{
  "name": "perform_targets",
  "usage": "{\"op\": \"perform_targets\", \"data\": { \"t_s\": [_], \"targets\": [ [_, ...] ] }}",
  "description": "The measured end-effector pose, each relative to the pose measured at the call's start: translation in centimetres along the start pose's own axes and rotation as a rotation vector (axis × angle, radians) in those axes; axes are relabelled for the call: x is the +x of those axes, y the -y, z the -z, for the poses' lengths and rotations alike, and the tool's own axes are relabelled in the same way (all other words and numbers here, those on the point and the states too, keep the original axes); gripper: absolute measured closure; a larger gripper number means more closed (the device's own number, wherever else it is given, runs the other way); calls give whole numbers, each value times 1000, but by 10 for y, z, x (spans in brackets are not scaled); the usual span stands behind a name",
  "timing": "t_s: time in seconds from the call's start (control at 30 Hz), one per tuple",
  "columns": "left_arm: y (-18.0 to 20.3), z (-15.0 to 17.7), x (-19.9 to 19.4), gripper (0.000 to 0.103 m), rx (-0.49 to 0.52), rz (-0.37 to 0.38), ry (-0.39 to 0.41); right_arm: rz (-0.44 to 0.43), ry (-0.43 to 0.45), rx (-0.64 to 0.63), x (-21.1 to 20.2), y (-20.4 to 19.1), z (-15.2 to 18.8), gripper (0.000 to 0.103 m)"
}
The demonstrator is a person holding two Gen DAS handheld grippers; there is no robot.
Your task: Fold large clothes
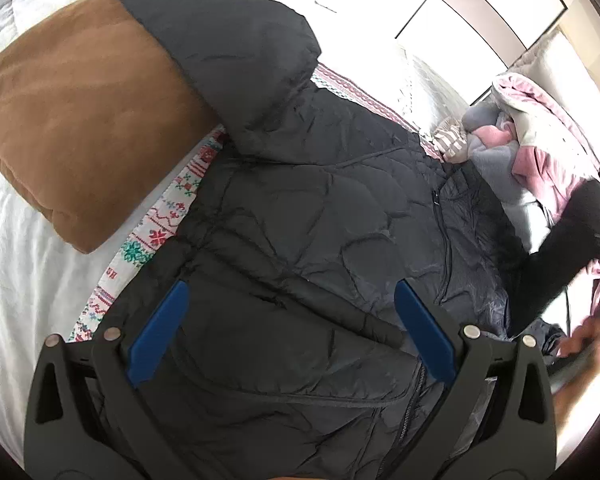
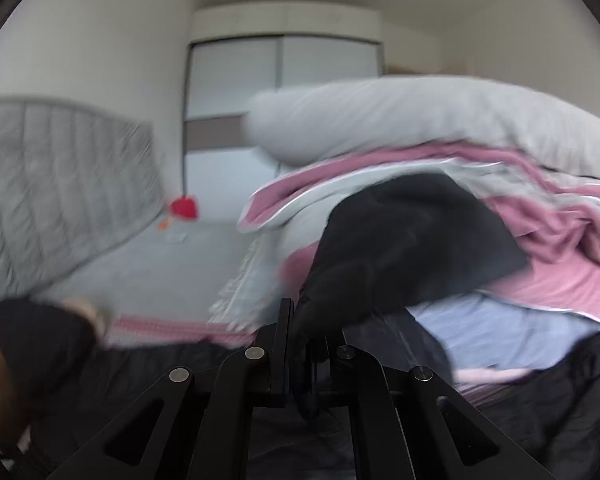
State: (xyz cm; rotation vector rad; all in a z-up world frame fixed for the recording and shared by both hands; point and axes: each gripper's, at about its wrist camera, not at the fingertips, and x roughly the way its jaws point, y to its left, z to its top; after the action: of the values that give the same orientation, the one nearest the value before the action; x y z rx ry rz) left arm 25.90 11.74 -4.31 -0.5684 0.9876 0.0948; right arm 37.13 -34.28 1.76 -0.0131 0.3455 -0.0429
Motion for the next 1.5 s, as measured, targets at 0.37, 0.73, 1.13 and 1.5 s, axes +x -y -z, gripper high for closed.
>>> {"op": "perform_targets", "data": {
  "t_s": [0.37, 0.73, 1.13, 1.5],
  "targets": [
    [-8, -3, 5, 1, -61, 50, -48, -111, -405, -135, 96, -78, 121, 96],
    [-3, -2, 9, 1, -26, 45, -60, -320, -585, -3, 108, -76, 118, 41],
    [-7, -5, 4, 1, -43, 33, -27, -255, -585, 227, 83, 32, 109, 36],
    [-16, -17, -6, 1, -24, -5, 40, -207, -660, 161, 70, 19, 110, 32]
  ]
}}
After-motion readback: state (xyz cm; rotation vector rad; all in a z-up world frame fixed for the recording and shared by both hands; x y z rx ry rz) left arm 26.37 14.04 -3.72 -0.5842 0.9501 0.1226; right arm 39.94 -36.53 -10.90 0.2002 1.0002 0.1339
